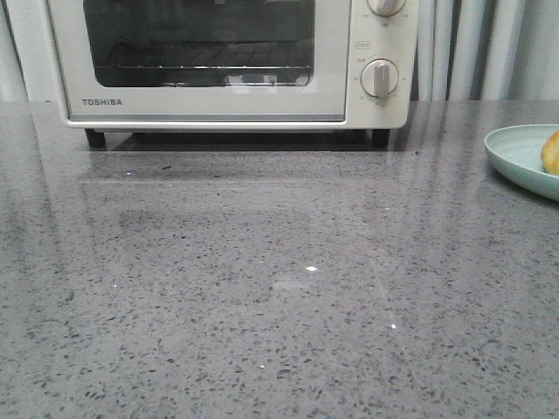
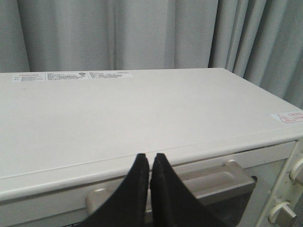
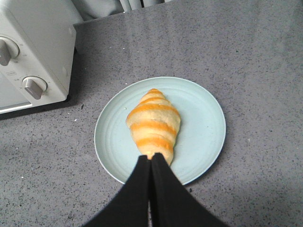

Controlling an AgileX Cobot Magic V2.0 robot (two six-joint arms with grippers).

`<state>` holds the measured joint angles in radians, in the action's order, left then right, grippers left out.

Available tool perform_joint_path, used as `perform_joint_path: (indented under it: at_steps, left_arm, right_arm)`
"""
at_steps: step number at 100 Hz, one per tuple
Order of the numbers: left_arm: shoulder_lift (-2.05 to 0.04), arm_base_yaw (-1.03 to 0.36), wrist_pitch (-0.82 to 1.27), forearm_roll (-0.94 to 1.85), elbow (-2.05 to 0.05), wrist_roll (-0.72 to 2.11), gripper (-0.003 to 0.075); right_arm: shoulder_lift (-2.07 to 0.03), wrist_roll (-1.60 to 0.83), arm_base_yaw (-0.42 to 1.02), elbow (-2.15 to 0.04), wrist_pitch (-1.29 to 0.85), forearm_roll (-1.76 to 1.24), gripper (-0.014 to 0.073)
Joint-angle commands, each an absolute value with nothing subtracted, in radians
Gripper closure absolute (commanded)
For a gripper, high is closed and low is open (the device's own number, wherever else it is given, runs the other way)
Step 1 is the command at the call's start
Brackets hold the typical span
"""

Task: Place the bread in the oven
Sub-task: 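Hook the oven door handle with the left gripper and pull it down open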

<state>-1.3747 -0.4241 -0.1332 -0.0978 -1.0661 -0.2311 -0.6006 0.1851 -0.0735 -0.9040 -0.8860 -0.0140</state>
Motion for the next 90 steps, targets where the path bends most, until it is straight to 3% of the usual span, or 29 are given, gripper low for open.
perform_joint_path:
  at_steps: [1,62,90]
  left_arm:
    - [-1.378,-0.431,-0.199,-0.097,-1.133,-0.240,0.0741]
    - [-1.511,-0.431,-0.193,-0.089,-1.185,-0.244,0.0741]
    - [-1.511,-0.436,-0.084,-0.060,-1.157,-0.246,0.0741]
  right_arm:
    - [-0.610,0.170,-0.079,-0.936,-0.827,-0.012,0.0661]
    - [-0.610,0.168,-0.079,-0.936,-0.827,-0.012,0.0661]
    - [-0.610,0.168,-0.079,-0.936,-0.827,-0.012,0.0661]
